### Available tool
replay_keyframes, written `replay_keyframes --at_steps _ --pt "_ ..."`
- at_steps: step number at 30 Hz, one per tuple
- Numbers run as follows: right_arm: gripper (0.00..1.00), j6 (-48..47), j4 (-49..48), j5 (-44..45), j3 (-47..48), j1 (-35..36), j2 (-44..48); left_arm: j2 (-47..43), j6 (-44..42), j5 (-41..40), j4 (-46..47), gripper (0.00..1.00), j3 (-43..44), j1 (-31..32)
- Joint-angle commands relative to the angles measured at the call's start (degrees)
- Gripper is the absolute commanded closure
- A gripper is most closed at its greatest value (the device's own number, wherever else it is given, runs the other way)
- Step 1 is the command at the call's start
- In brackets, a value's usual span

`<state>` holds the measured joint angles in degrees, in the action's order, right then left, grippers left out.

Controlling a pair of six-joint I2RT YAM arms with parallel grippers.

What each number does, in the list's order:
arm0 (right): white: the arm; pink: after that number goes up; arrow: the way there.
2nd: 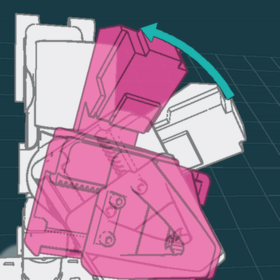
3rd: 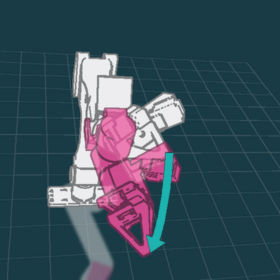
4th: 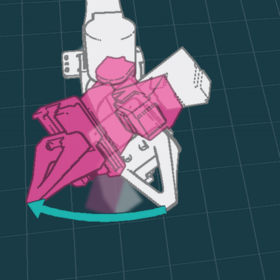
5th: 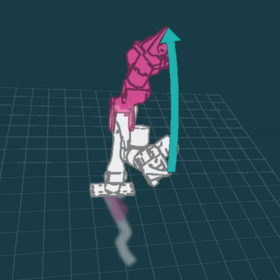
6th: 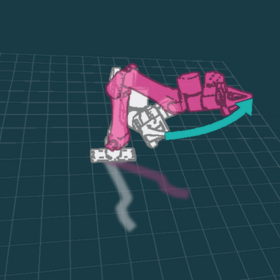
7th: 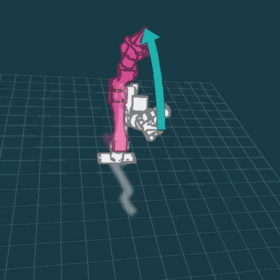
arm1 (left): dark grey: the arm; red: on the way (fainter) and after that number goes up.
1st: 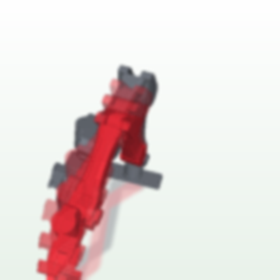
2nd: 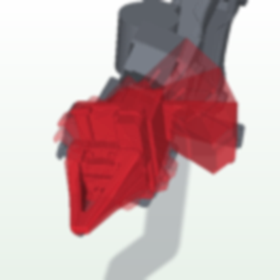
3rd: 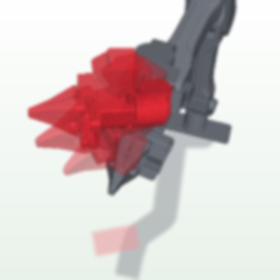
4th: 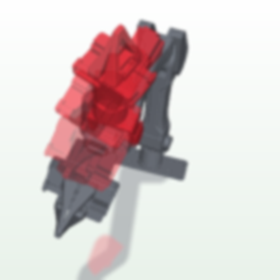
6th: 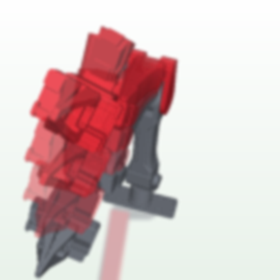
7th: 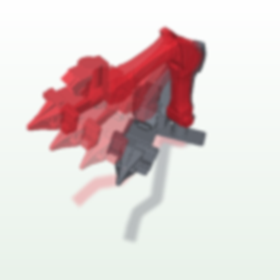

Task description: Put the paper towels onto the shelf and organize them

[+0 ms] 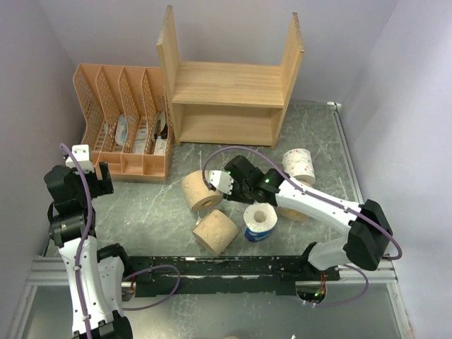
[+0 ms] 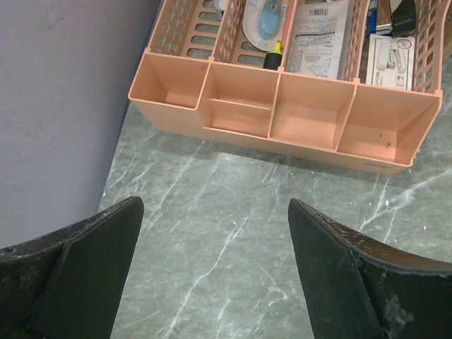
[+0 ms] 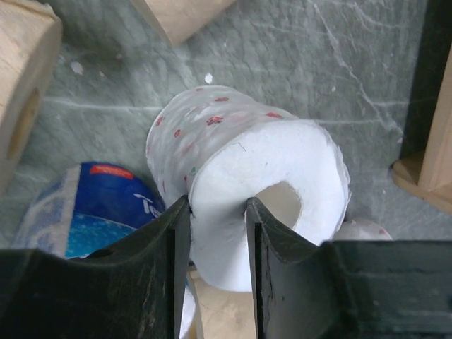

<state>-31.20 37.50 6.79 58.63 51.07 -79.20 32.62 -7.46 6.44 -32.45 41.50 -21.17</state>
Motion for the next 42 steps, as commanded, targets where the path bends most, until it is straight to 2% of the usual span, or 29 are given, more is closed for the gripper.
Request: replay_keyframes --at_steps 1,3,6,10,15,17,19,20,22,26,32,42 --pt "1.00 -5.73 6.19 7.01 1.51 -0.80 1.37 -0.62 0.26 -0.39 0.89 0.05 0.91 -0.32" --pt "1.00 -8.85 6.56 8.58 3.12 -1.79 4.22 -0.63 0.26 -0.39 0.89 0.04 0.93 -0.28" --pt "1.00 -12.21 8.41 6.18 7.71 -5.84 6.81 -0.23 0.26 -0.46 0.89 0.05 1.04 -0.31" --pt "1.00 -14.97 11.05 0.72 12.69 -11.83 6.37 -0.17 0.26 -0.46 0.89 0.05 1.01 -0.26" --pt "0.99 -15.49 12.92 -3.17 13.83 -14.57 4.49 -0.68 0.26 -0.38 0.89 0.06 0.94 -0.35" --pt "0.62 -14.91 15.02 -5.31 13.59 -14.68 3.54 -0.93 0.17 -0.21 0.89 0.06 0.87 -0.28" --pt "0.32 -14.85 17.41 -8.43 13.50 -14.63 3.67 -1.00 0.17 -0.22 0.89 0.06 0.86 -0.30" --pt "0.22 -14.89 18.56 -10.29 13.57 -14.66 4.07 -0.98 0.17 -0.20 0.89 0.06 0.84 -0.30" --pt "0.14 -15.03 20.98 -13.82 13.97 -14.58 5.07 -0.98 0.17 -0.13 0.89 0.06 0.86 -0.36" --pt "0.21 -13.66 24.38 -16.68 15.48 -14.54 5.11 -0.88 0.08 -0.08 0.89 0.05 0.92 -0.31" --pt "0.33 -10.18 20.71 -18.10 12.62 -13.41 5.31 -0.50 0.08 0.02 0.82 0.05 0.89 -0.33" --pt "0.34 -3.99 13.24 -18.05 8.85 -12.48 1.40 -1.11 -0.05 0.28 0.81 0.05 0.86 -0.28"
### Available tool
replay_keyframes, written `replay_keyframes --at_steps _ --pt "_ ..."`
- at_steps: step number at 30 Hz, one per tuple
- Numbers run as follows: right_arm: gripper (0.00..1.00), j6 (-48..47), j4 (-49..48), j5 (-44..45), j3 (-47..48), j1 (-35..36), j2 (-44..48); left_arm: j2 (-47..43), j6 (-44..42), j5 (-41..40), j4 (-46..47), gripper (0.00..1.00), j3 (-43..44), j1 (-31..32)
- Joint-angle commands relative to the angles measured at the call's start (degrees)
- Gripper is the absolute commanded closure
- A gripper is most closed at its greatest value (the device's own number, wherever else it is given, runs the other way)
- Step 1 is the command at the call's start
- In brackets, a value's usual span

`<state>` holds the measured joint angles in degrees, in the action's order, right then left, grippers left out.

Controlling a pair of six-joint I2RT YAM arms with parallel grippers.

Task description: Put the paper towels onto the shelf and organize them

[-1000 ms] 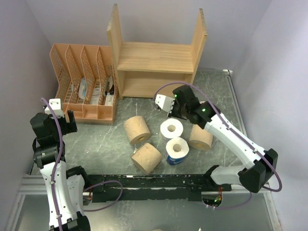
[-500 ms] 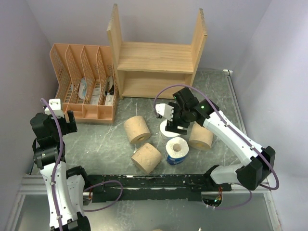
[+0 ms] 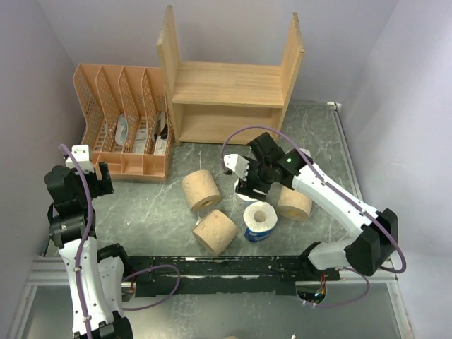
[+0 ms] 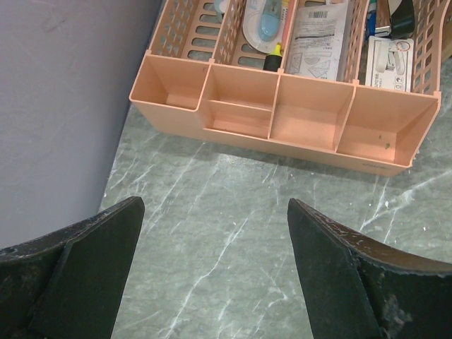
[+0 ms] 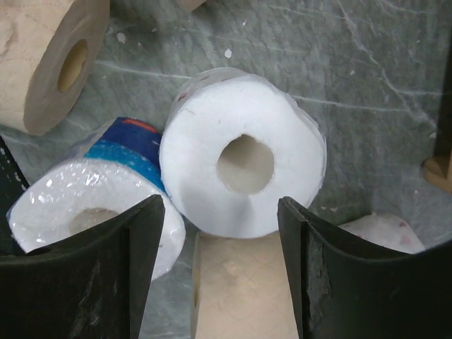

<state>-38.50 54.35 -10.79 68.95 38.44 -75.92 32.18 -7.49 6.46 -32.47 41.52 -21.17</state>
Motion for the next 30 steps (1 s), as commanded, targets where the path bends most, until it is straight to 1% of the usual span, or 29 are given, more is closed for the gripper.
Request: replay_keyframes --at_steps 1,7,19,24,27,30 --pt "0.34 3.65 -4.16 -0.55 -1.86 0.15 -2.13 -0.82 -0.11 0.47 0.83 0.05 0.85 -0.31" --pt "0.34 4.62 -6.41 -1.17 -3.36 0.17 -3.39 -0.90 -0.17 0.66 0.83 0.05 0.81 -0.28" --pt "0.34 5.02 -5.54 -4.09 -3.55 0.26 -6.51 -0.81 -0.16 0.57 0.83 0.05 0.81 -0.30" --pt "0.34 5.09 -5.87 -4.01 -4.46 0.24 -7.39 -0.72 -0.07 0.53 0.83 0.05 0.85 -0.33" --pt "0.40 5.13 -6.55 -3.39 -5.15 0.34 -7.56 -0.74 -0.07 0.44 0.83 0.05 0.84 -0.29" --pt "0.51 5.59 -7.23 -1.70 -5.82 0.57 -7.52 -0.72 -0.07 0.48 0.83 0.05 0.78 -0.29"
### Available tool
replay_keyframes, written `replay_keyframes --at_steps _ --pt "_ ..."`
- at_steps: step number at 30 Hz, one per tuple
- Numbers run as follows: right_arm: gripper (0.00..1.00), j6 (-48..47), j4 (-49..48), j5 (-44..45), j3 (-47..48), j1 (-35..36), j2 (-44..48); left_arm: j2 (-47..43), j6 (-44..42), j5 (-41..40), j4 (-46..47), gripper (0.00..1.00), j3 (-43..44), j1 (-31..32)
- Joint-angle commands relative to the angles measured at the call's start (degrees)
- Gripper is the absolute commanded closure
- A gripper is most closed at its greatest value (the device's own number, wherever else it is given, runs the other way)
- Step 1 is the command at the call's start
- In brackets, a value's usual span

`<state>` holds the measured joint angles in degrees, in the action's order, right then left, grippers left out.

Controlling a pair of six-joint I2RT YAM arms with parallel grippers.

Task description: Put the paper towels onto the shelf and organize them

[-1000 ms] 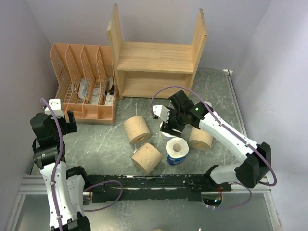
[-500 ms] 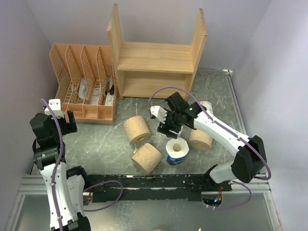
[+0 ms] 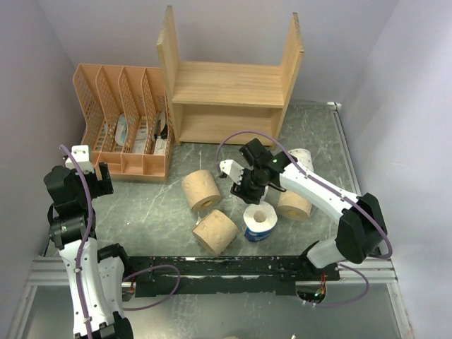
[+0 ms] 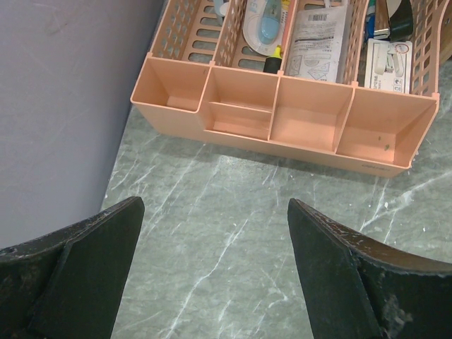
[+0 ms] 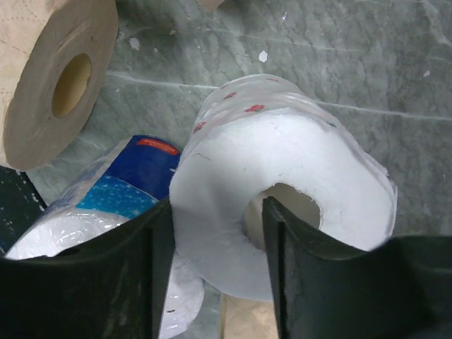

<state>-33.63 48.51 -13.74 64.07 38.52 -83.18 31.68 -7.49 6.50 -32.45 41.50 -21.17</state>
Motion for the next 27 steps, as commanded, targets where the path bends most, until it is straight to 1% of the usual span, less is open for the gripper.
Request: replay_keyframes --at_steps 1,3,5,6,8,14,18,22,24,27 --pt "0.54 0.83 -1.56 1.93 -1.15 0.62 -0.13 -0.22 -0.07 0.44 0.81 0.05 0.84 -0.30" --pt "0.61 1.11 -1.84 3.01 -1.38 0.98 0.16 -0.18 -0.07 0.42 0.81 0.05 0.79 -0.30" --pt "0.72 1.40 -1.78 4.02 -1.26 1.18 0.59 -0.14 -0.07 0.42 0.81 0.05 0.87 -0.29" --pt "0.80 1.57 -1.64 4.73 -1.00 1.19 0.87 -0.13 -0.07 0.43 0.81 0.05 0.86 -0.36" --pt "1.00 1.76 -1.75 6.45 -0.56 1.20 1.87 -0.21 -0.07 0.44 0.81 0.05 0.87 -0.31" --pt "1.00 -0.55 -5.66 14.85 -2.38 1.20 7.46 0.15 -0.06 0.35 0.81 0.05 0.95 -0.29" --pt "1.00 -8.88 -6.43 17.80 -2.59 1.18 8.07 0.86 -0.07 0.47 0.74 0.05 1.11 -0.35" --pt "1.00 -18.74 -7.13 14.80 0.27 -0.56 6.22 1.13 -0.07 0.32 0.72 0.06 1.08 -0.29" --pt "1.00 -22.91 -8.17 11.78 1.94 -3.45 5.14 0.88 -0.07 0.40 0.76 0.06 1.06 -0.33" --pt "1.00 -25.85 -10.96 8.81 5.21 -7.45 2.51 0.39 -0.07 0.39 0.81 0.06 0.97 -0.33"
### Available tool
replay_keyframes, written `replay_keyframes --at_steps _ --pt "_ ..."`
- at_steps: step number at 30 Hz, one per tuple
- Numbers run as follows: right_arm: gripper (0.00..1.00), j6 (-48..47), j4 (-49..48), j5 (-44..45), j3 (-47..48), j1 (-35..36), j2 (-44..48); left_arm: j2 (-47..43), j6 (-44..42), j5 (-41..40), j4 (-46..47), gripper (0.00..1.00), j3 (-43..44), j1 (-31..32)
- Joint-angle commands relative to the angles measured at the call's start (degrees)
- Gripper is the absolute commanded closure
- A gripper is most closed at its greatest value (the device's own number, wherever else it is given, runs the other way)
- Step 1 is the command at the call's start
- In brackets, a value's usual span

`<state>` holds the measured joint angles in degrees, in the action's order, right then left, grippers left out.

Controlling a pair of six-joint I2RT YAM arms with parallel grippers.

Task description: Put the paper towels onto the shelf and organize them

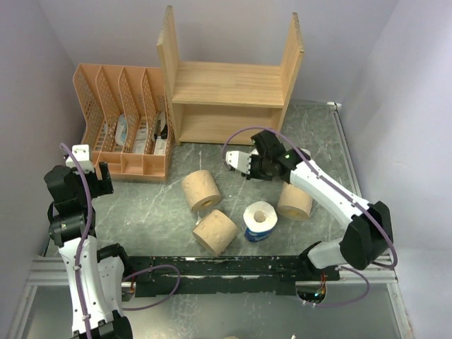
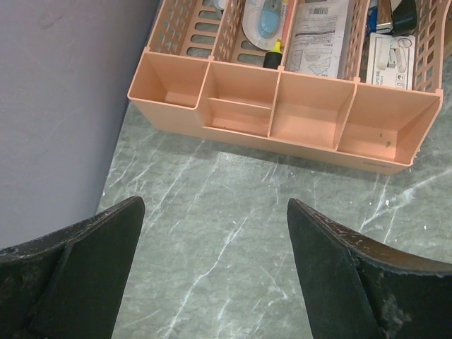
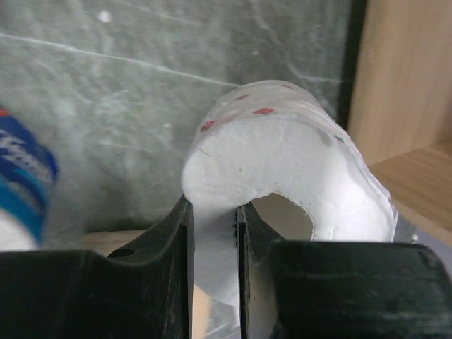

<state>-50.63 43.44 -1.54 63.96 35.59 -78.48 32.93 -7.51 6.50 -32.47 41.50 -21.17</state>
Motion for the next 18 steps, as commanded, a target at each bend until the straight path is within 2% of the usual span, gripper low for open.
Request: replay_keyframes --at_steps 1,7,18 --pt "1.00 -9.45 -5.88 -4.29 7.11 -5.77 -3.51 -0.97 -0.05 0.41 0.83 0.06 0.96 -0.29" --pt "1.00 -10.50 -2.78 -4.74 17.52 -9.06 -11.84 -1.24 -0.05 0.33 0.89 0.06 0.86 -0.31" --pt "1.00 -11.55 -5.08 -6.86 23.26 -10.88 -17.51 -1.16 0.04 0.27 0.91 0.05 0.91 -0.35"
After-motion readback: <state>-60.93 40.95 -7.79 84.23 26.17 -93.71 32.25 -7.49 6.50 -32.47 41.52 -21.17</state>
